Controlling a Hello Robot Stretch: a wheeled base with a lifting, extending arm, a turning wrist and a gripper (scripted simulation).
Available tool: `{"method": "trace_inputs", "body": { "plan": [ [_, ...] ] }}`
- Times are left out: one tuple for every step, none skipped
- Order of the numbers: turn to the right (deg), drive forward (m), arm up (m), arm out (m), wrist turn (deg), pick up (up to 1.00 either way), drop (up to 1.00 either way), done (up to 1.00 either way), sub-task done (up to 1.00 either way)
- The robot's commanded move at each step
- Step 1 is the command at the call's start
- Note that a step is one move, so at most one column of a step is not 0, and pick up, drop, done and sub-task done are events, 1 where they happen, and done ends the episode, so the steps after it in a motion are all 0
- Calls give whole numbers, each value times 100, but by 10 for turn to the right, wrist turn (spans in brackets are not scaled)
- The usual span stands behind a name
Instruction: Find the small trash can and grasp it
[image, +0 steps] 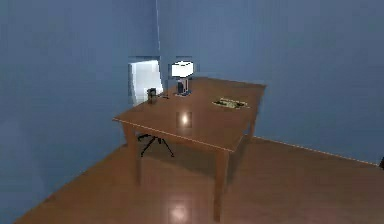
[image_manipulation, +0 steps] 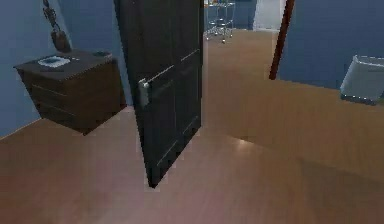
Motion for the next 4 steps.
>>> {"method": "trace_inputs", "body": {
  "plan": [
    [450, 0, 0, 0, 0, 0, 0, 0, 0],
    [240, 0, 0, 0, 0, 0, 0, 0, 0],
    [0, 15, 0, 0, 0, 0, 0, 0, 0],
    [450, 0, 0, 0, 0, 0, 0, 0, 0]
  ]
}}
